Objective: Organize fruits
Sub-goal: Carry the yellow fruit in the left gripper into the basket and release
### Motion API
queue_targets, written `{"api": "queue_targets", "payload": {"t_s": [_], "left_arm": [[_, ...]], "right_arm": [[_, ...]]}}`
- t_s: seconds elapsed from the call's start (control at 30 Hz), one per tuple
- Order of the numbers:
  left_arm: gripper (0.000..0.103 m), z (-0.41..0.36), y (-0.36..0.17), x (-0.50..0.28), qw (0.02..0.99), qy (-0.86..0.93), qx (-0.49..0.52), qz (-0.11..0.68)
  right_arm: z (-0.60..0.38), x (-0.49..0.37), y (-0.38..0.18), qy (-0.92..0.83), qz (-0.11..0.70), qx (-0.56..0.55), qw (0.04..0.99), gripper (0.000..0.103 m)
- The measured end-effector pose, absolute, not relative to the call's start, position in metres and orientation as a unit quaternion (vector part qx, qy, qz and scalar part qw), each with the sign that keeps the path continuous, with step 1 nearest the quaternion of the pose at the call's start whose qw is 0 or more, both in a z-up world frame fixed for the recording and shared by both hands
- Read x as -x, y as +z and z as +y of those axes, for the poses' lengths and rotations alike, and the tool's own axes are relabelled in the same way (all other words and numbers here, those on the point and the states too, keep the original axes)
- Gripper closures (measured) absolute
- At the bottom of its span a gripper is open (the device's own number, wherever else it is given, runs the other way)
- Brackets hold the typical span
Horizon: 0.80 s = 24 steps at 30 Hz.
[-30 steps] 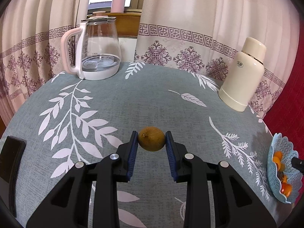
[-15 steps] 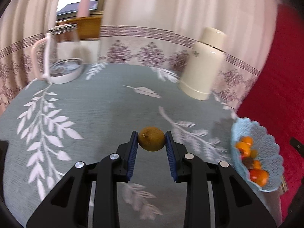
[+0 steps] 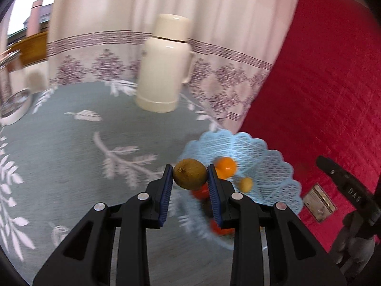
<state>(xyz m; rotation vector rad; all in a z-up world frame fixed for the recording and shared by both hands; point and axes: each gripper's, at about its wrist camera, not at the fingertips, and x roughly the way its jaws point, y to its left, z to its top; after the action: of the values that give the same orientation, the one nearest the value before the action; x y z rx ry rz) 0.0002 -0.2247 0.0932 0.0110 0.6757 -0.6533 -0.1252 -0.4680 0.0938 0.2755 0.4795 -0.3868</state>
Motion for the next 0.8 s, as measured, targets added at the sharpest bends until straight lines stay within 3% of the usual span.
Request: {"api": "queue_targets", "payload": {"t_s": [0.67,0.7,0.77,0.8], "left_arm": [[0.073,-0.318,0.059,-0.009,0.85,-0.362,-0.055,0.378],[0.071,-0.319,0.058,-0.009,0.85,-0.362,-0.054,0.38],[0.057,-0.32,0.056,-0.01,0.85,-0.359,-0.052,0.381],[0.043,-0.319,0.057,-0.01,0.852,-0.357,-0.05,0.38]], "right_arm": [[-0.479,0.12,0.079,-0.162,0.241,-0.157,0.944,0.064],[-0.48,0.119,0.079,-0.163,0.241,-0.158,0.944,0.064],[-0.481,0.12,0.08,-0.164,0.24,-0.16,0.943,0.064],[-0.482,0.121,0.08,-0.164,0.239,-0.161,0.943,0.064]]}}
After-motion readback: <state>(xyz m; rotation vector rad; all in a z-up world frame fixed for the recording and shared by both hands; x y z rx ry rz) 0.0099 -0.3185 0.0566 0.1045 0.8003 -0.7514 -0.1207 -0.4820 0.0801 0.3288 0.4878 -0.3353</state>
